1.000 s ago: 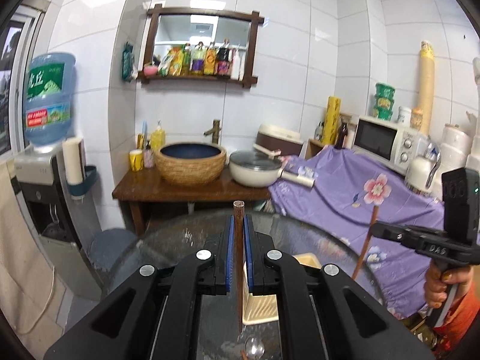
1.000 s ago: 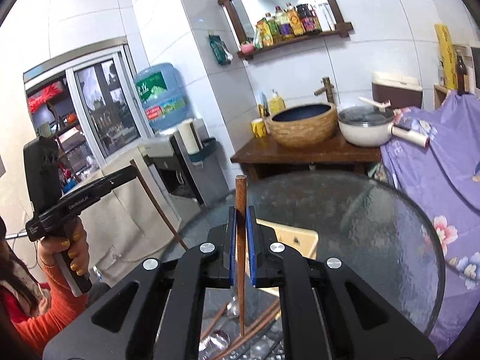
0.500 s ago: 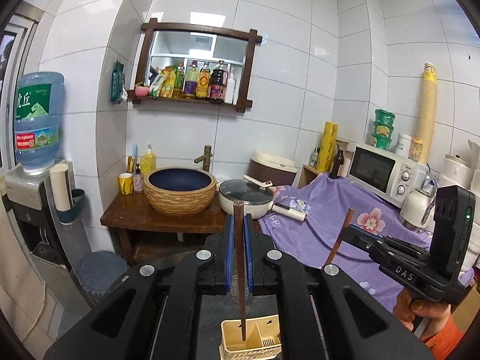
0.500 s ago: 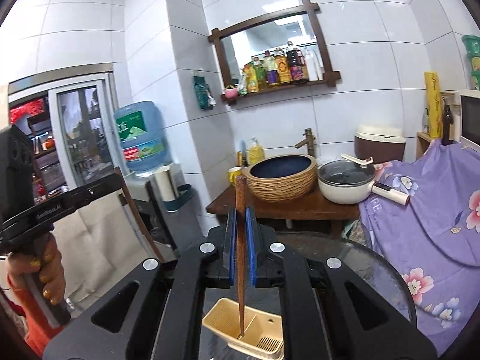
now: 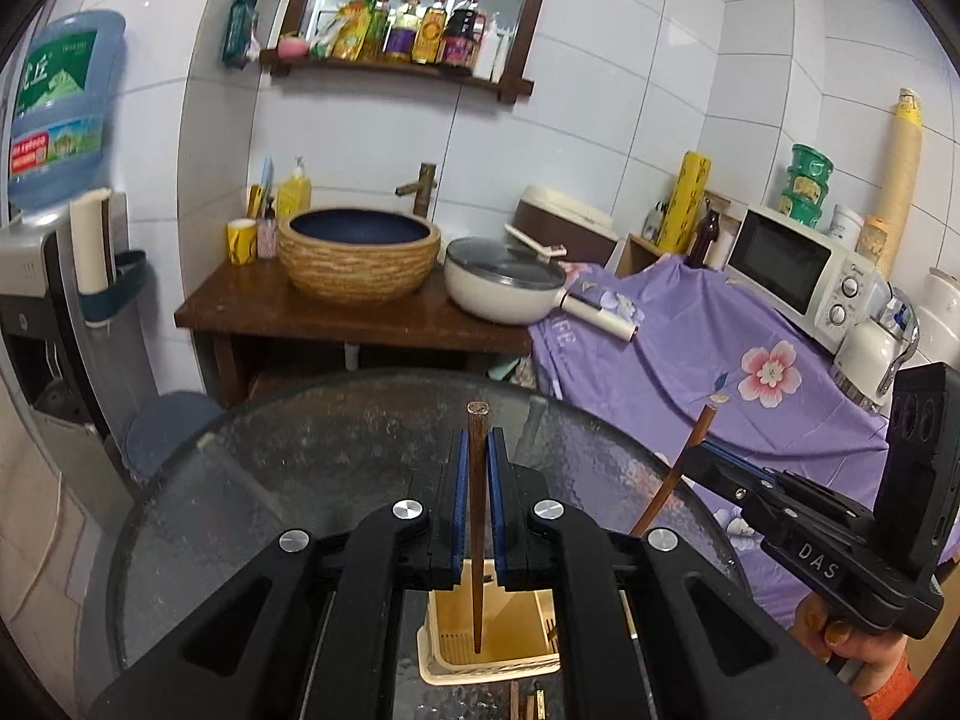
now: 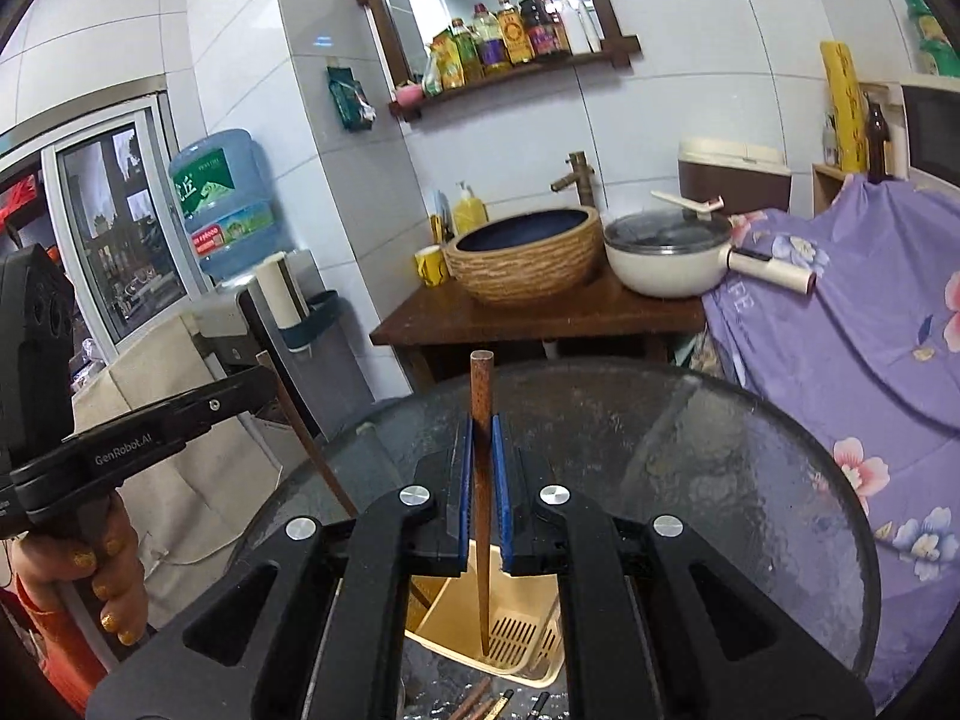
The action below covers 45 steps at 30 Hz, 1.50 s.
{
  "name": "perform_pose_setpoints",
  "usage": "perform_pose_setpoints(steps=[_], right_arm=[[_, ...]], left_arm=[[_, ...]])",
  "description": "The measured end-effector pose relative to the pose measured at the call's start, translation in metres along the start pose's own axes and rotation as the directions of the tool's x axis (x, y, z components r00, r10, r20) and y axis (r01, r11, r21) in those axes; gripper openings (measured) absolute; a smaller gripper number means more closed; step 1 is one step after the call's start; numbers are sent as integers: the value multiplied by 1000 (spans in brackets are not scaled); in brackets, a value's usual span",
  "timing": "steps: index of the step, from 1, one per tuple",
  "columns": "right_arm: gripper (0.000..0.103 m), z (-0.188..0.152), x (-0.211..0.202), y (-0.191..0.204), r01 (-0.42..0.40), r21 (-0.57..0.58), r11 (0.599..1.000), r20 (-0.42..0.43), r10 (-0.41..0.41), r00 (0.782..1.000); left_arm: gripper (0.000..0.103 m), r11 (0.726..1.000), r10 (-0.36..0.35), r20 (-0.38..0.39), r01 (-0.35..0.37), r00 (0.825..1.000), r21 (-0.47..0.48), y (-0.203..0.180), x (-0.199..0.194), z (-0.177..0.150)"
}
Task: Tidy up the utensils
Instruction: 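Lower both held chopsticks upright into the cream holder and open both tools, then withdraw both tools from the holder back toward the loose utensils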
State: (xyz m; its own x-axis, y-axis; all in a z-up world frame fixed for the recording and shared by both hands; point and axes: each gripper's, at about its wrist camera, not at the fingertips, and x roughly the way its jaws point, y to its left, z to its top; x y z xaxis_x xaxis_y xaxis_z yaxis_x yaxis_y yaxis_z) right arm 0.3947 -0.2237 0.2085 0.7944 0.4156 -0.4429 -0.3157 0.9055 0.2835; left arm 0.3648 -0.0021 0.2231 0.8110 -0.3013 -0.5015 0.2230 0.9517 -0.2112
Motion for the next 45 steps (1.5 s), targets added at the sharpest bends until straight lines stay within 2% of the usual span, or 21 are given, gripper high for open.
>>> perform_pose_setpoints(steps=[8,17,18,19,20,21,27,30,32,35,38,41,42,45], right_arm=[[7,-8,8,-5,14,9,1000,-1,-14,1000],[8,-8,12,-15,60,20,998,5,-60,998],[11,-9,12,-15,67,17,998,4,-67,998],[23,-11,11,-15,84,12,996,7,-85,996],[32,-12,10,-15,91,11,996,15,-91,996],[49,-14,6,-16,90,15,996,37,-90,995],[51,-26,-13,-14,134,-5,991,77,-133,988],[51,-43,-33,-13,171,-13,985,114,-168,979],[51,-56,-43,-12,187,-18,982,108,-184,977],[51,-82,-48,-10,192,-29,981,57,-190,980],[51,-117,-43,-7,204,-55,977,-11,-205,979],[51,-147,-31,-10,217,-50,975,-88,-220,971],[49,-157,-26,-12,215,-42,976,-117,-219,969],[44,-186,-11,-16,226,-29,974,-204,-227,952]], left_arm=[[7,1000,8,-53,-9,999,-19,11,21,-18],[8,1000,16,-45,-16,999,-2,7,23,-20],[11,1000,13,-45,-13,999,2,6,23,-21],[14,1000,12,-41,-12,999,6,5,22,-21],[23,1000,10,-35,-9,999,9,4,20,-22],[34,1000,6,-30,-6,1000,11,4,19,-23],[53,999,-34,14,34,999,17,0,-5,-38],[65,999,-19,76,17,997,27,0,-29,-55],[69,999,-5,109,1,994,36,0,-43,-66],[70,997,37,122,-45,992,64,-1,-54,-86],[70,991,90,88,-98,992,88,2,-51,-113],[65,989,120,1,-119,993,85,13,-36,-142],[60,991,119,-51,-115,992,72,18,-27,-155],[47,988,146,-134,-138,980,62,29,-11,-179]])
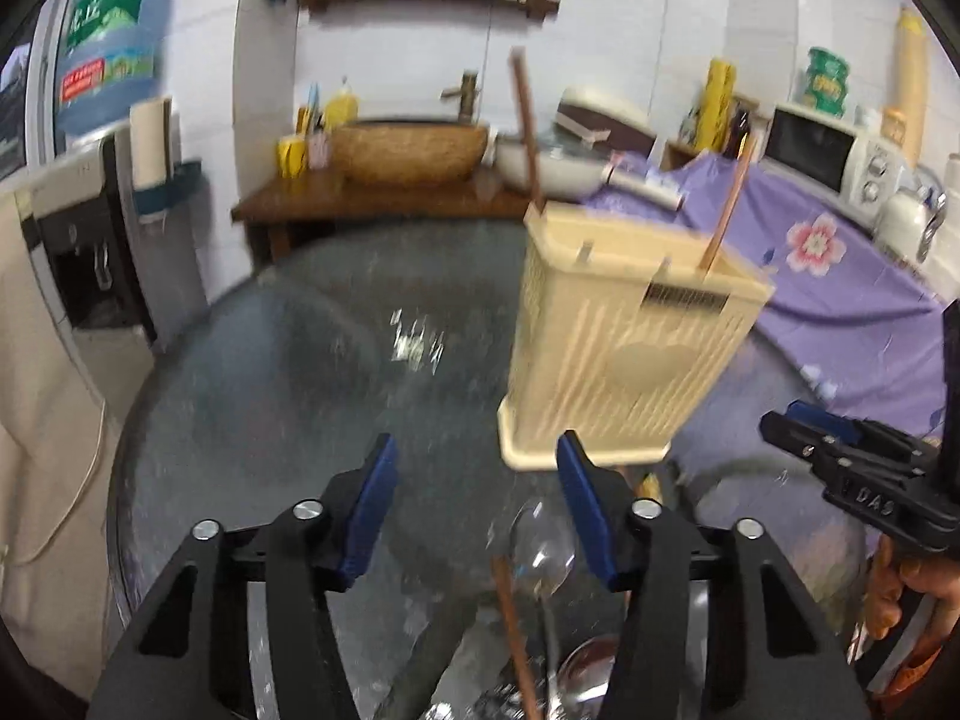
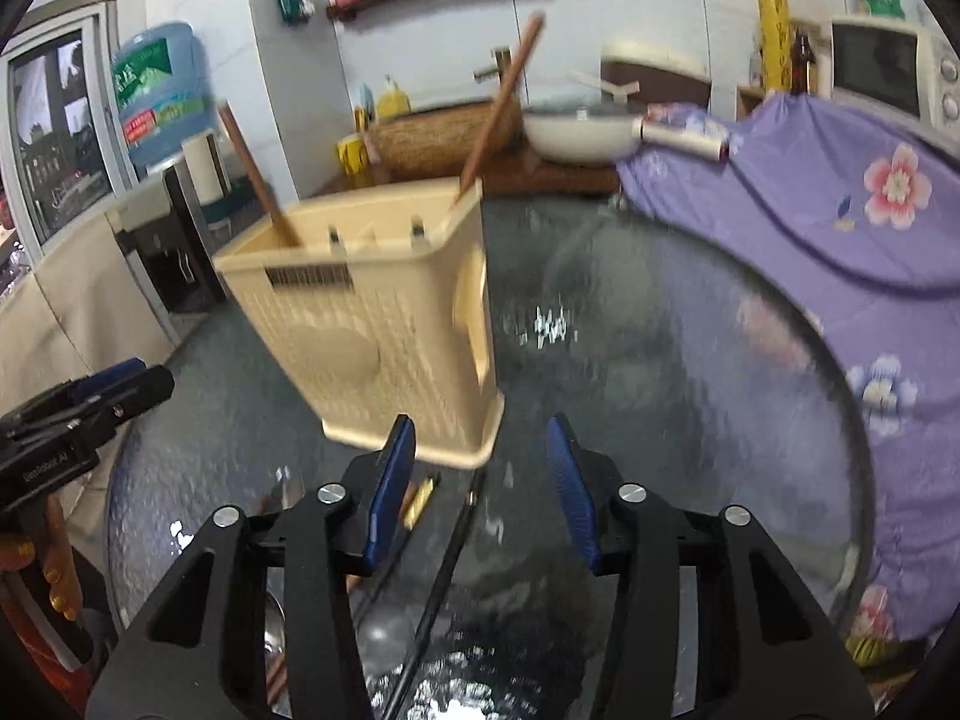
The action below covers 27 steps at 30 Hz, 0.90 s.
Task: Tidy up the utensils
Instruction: 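Withdraw both tools from the holder back toward the loose utensils, then grasp a wooden chopstick with the left tool while the right tool grasps a black chopstick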
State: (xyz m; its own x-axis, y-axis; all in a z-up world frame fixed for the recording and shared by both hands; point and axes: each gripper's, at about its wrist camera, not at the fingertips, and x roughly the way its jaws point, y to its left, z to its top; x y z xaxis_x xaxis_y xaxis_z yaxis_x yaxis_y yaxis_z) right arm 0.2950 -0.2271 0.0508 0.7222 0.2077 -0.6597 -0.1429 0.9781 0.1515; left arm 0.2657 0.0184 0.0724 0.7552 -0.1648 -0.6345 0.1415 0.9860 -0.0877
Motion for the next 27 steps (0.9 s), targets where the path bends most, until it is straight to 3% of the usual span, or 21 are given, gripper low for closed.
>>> perform_pose_setpoints(steps=[2,9,18,27], right_arm=[[41,-11,10,3,17,-8,1000,-33,-17,999],[36,-38,33,6,18,21,1000,-131,-15,991],[34,-47,39,10,17,38,999,-168,-11,986],[33,-45,41,15,24,28,999,-174,-19,984]], left_arm=[[41,1000,24,-53,-23,998,9,3,12,-18],[31,1000,-24,-171,23,985,-6,6,27,-52],[26,998,-44,-208,51,977,26,-8,28,-65],[17,998,-21,-240,34,970,50,-15,38,-71]])
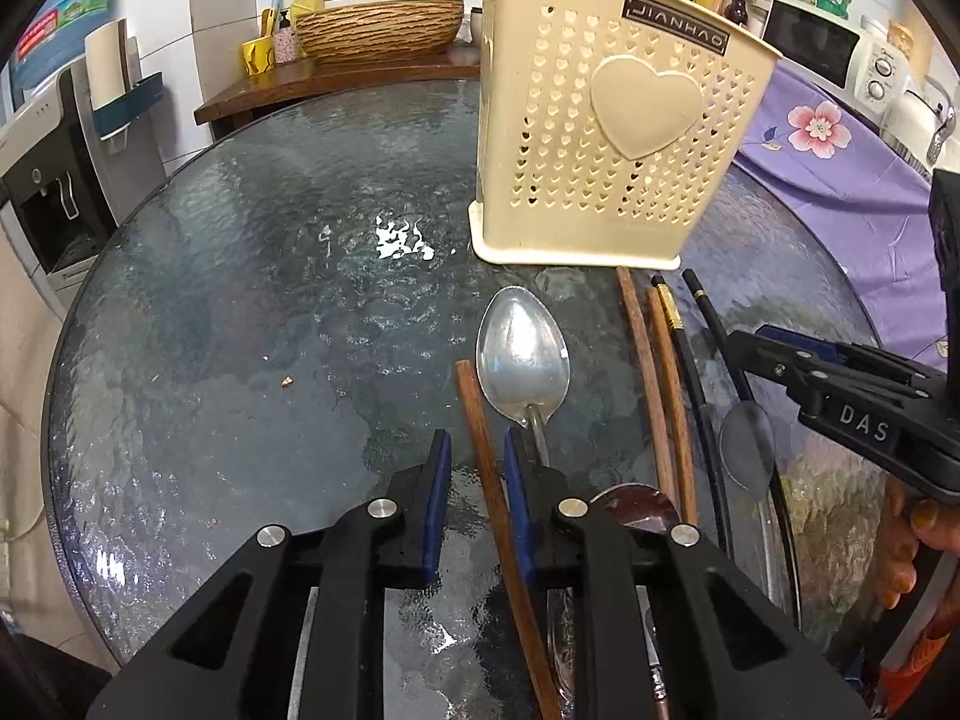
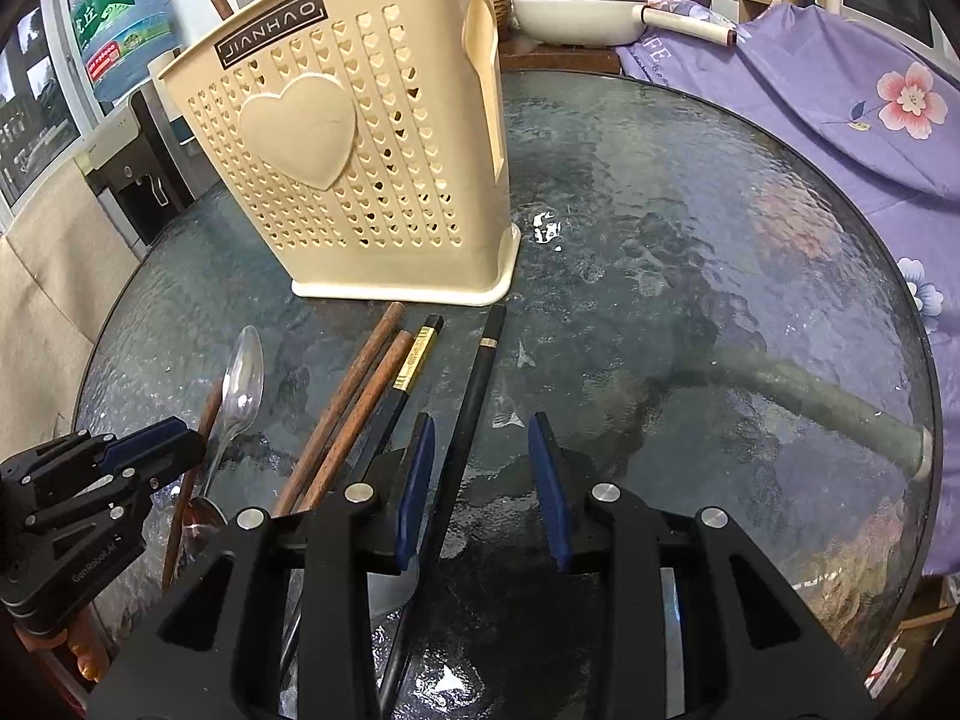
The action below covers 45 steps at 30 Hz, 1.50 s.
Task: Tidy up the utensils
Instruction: 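Grasp a wooden chopstick with the left tool while the right tool grasps a black chopstick, then lift both chopsticks upright and lower them into the cream holder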
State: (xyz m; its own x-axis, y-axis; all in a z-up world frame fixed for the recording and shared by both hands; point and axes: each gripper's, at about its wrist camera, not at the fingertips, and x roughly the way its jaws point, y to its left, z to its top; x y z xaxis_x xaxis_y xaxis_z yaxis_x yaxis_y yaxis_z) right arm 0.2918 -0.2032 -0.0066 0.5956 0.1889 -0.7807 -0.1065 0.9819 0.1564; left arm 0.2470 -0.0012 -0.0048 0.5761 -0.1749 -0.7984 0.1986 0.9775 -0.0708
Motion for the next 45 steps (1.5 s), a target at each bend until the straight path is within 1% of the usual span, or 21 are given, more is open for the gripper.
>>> perform_pose_setpoints(steps=[6,8,9,10,15,17,22,27,31,36,40,45], right_arm=[[33,3,0,-1,9,3,1000,-2,-9,1000],[31,5,2,-1,16,3,1000,-6,-16,1000],[28,6,3,-1,18,2,1000,-8,-18,1000],[27,7,4,0,20,1,1000,-12,-20,1000],[26,10,11,5,29,2,1000,-28,-29,999],[25,12,14,9,44,-8,999,-27,-45,999],[20,19,21,14,56,-3,998,-33,-56,998],[18,28,28,19,67,-11,998,-43,-67,997],[10,30,30,18,67,-17,998,-47,-68,997],[10,32,31,13,52,-7,999,-50,-53,997],[10,35,33,11,57,-18,998,-43,-58,997],[8,28,31,15,45,-16,999,-34,-45,998]], left_arm=[[14,1000,13,3,-13,1000,7,-1,3,4],[13,1000,17,2,-17,1000,8,-1,5,6],[12,1000,21,2,-21,1000,10,-1,6,8],[11,1000,25,2,-25,1000,13,-1,7,9],[10,999,38,1,-38,999,23,0,11,15],[10,999,41,-1,-41,999,29,0,13,17],[9,999,45,0,-45,999,26,1,14,20],[9,998,51,-2,-51,999,28,-2,15,19],[9,998,53,-8,-53,999,31,-5,15,19],[8,997,62,-8,-61,998,41,-8,15,19],[8,998,57,-7,-57,998,34,-7,14,18],[8,998,51,-11,-51,999,38,-7,14,18]])
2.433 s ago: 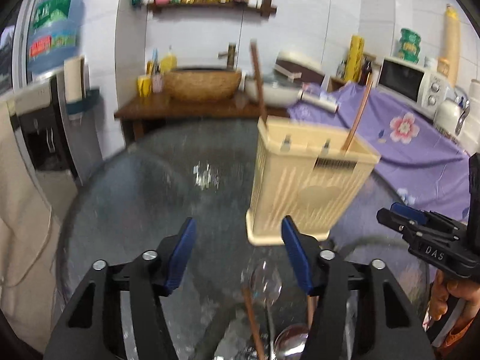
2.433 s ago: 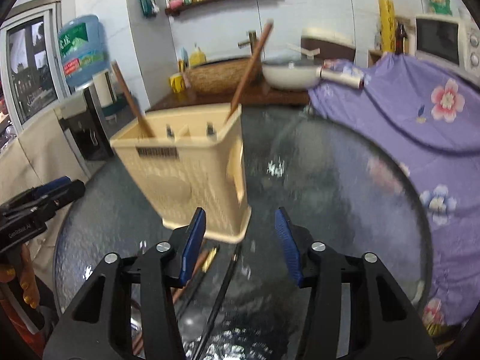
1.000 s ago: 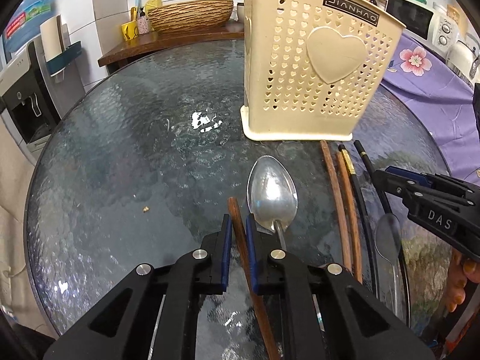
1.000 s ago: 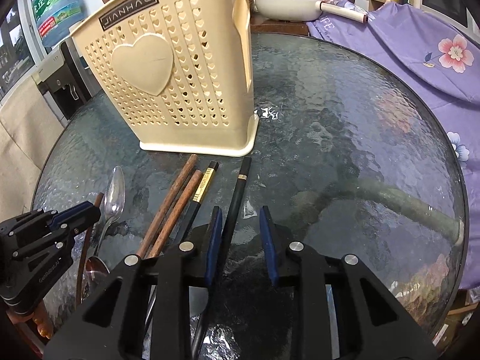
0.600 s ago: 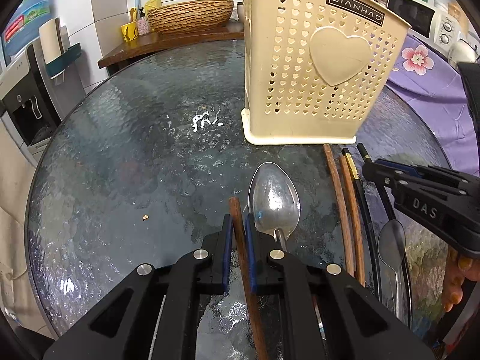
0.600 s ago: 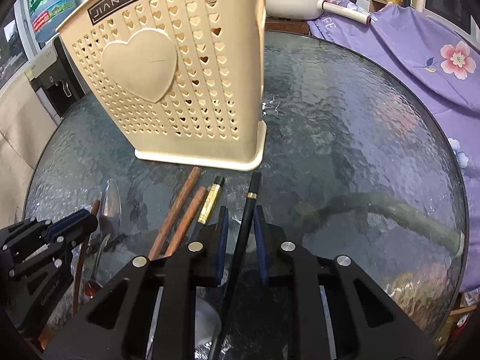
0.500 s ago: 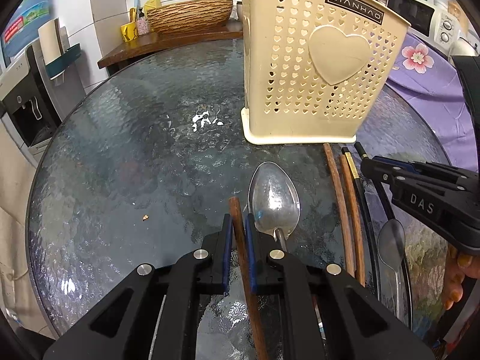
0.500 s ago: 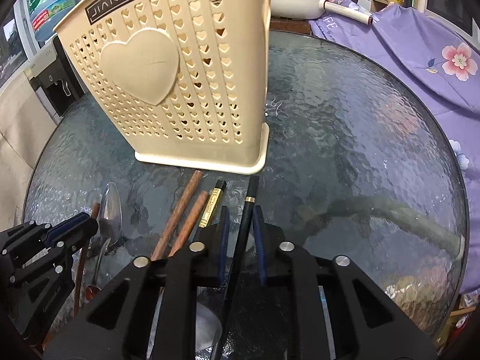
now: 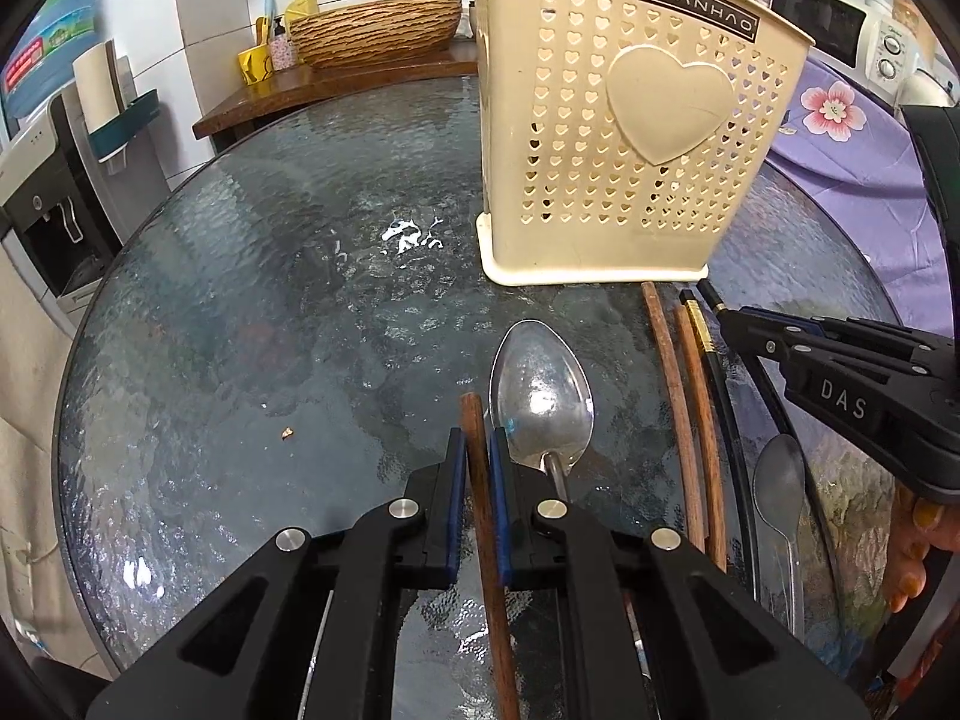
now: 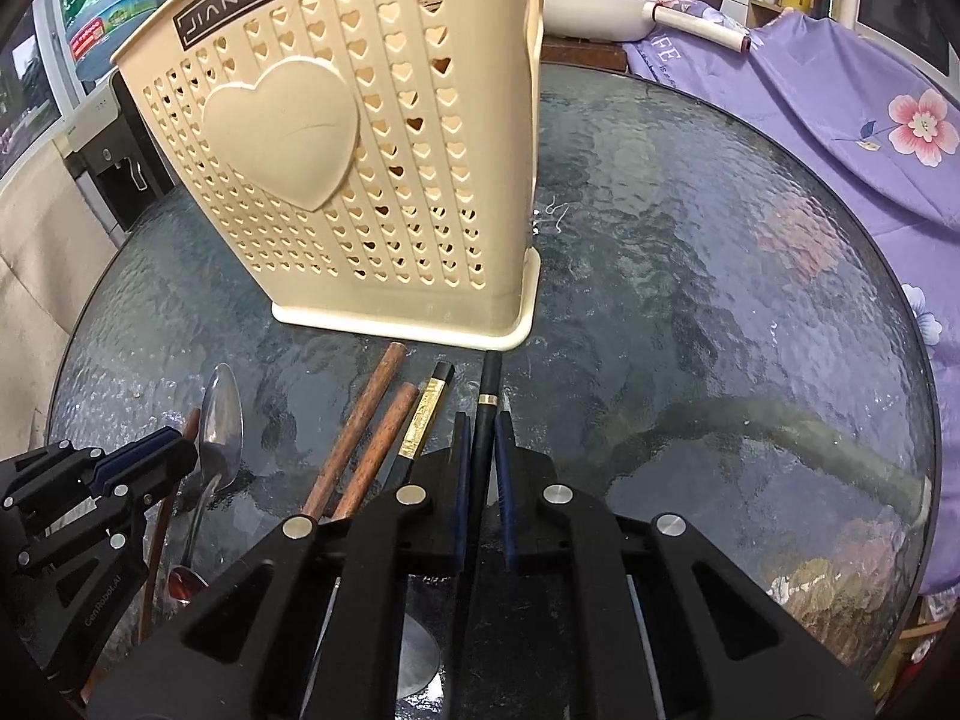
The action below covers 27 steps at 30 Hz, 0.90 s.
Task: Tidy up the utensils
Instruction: 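Lift both chopsticks upright and lower them into the cream holder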
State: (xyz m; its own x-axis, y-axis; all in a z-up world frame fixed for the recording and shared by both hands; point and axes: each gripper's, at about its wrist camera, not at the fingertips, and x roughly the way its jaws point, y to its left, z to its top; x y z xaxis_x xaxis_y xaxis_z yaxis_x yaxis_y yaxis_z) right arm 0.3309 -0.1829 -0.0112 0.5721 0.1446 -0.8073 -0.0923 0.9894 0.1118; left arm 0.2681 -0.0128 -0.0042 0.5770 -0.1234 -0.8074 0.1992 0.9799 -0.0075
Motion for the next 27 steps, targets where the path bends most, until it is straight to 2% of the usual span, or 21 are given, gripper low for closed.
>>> perform_pose_setpoints(steps=[7,15,21,27], right_arm=[[8,-1,-5,-8,-27,8,1000,25,27,999],[8,4,-32,-17,-131,22,991,105,128,986],[8,17,-79,-26,-222,11,975,212,215,953],[8,27,-134,-30,-261,-51,964,315,264,912]], left_arm=[[7,1000,-19,8,19,1000,-20,8,1,6],[7,998,-41,111,45,993,-33,14,-30,25],[7,997,-62,220,71,973,-34,20,-69,41],[7,996,-63,341,79,938,-35,25,-113,57]])
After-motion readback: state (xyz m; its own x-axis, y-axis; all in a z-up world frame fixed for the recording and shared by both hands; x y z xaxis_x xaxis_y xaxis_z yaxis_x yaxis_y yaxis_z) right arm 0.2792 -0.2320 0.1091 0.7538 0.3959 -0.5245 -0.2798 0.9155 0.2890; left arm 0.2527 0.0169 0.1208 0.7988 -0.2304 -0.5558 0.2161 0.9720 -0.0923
